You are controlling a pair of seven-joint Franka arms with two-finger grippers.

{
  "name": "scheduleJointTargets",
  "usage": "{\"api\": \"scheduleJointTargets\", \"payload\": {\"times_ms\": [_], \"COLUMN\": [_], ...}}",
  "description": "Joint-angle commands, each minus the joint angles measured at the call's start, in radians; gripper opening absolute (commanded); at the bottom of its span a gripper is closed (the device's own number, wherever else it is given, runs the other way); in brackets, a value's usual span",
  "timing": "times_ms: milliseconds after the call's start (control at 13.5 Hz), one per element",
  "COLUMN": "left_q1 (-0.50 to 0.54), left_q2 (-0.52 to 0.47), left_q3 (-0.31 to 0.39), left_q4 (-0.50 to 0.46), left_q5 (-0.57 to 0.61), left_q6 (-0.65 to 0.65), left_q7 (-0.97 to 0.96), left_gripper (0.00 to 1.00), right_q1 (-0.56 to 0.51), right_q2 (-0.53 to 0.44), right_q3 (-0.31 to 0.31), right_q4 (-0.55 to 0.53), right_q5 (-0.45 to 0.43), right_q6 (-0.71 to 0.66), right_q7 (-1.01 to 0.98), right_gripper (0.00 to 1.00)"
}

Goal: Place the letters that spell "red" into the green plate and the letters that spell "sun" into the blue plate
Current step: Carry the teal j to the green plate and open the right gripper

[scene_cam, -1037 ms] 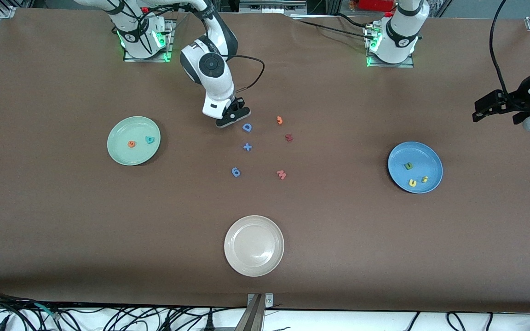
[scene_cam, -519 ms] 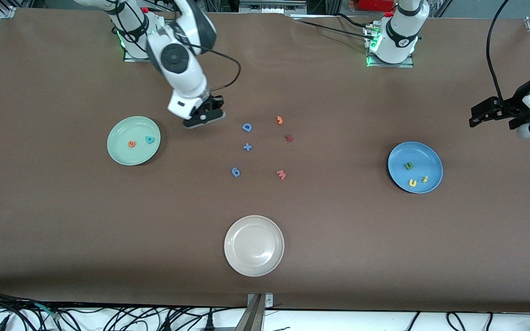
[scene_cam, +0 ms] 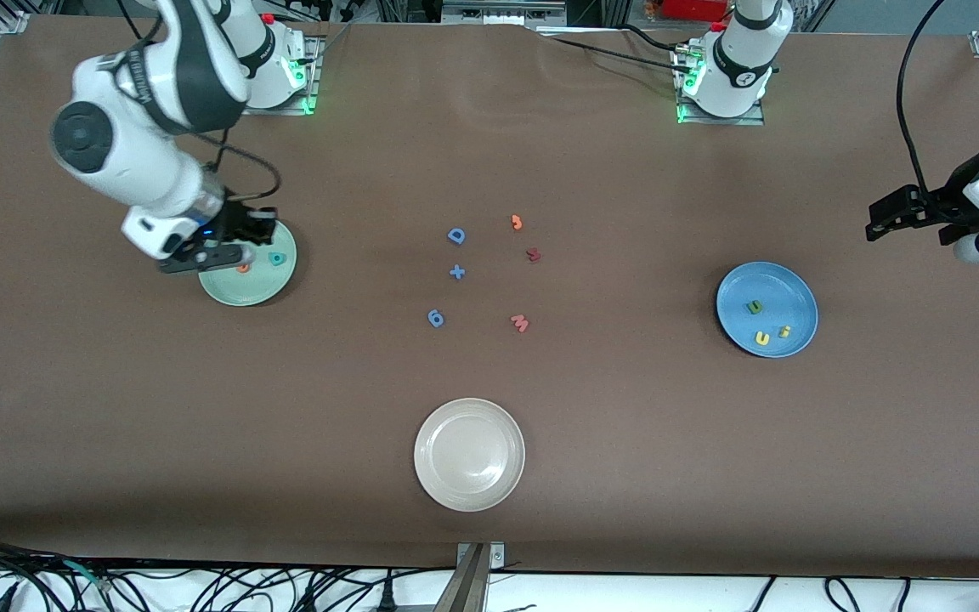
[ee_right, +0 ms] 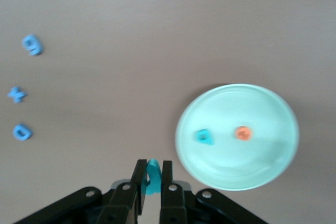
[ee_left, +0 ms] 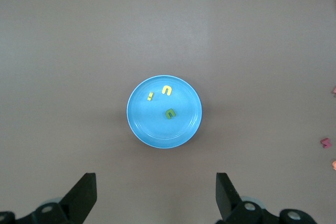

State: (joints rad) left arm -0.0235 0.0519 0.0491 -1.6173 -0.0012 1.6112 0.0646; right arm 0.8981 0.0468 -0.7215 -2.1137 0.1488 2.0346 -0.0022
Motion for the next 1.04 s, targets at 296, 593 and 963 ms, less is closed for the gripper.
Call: {"api": "scheduleJointTargets", "payload": {"times_ms": [296, 593, 963], "left_q1": [0.004, 0.004, 0.004], "left_q2": [0.006, 0.006, 0.006], "left_q3": [-0.005, -0.005, -0.005], "left_q4": [0.007, 0.005, 0.004], "left_q5": [0.020, 0.018, 0.020], "left_q6": [0.004, 0.004, 0.004], "left_q7": [0.020, 0.020, 0.020], "left_gripper": [1.00, 1.00, 1.00], "right_q1": [-0.090, -0.090, -0.133], "right_q2": [0.250, 0.399, 0.464], "right_q3": [-0.087, -0.084, -0.082], "right_q4": [0.026, 0.023, 0.011], "right_q5": [0.044, 0.187, 0.192], "right_q6": [0.027, 0.054, 0.059], "right_q7": [-0.134, -0.140, -0.136], "right_gripper": [0.00, 0.00, 0.00]}}
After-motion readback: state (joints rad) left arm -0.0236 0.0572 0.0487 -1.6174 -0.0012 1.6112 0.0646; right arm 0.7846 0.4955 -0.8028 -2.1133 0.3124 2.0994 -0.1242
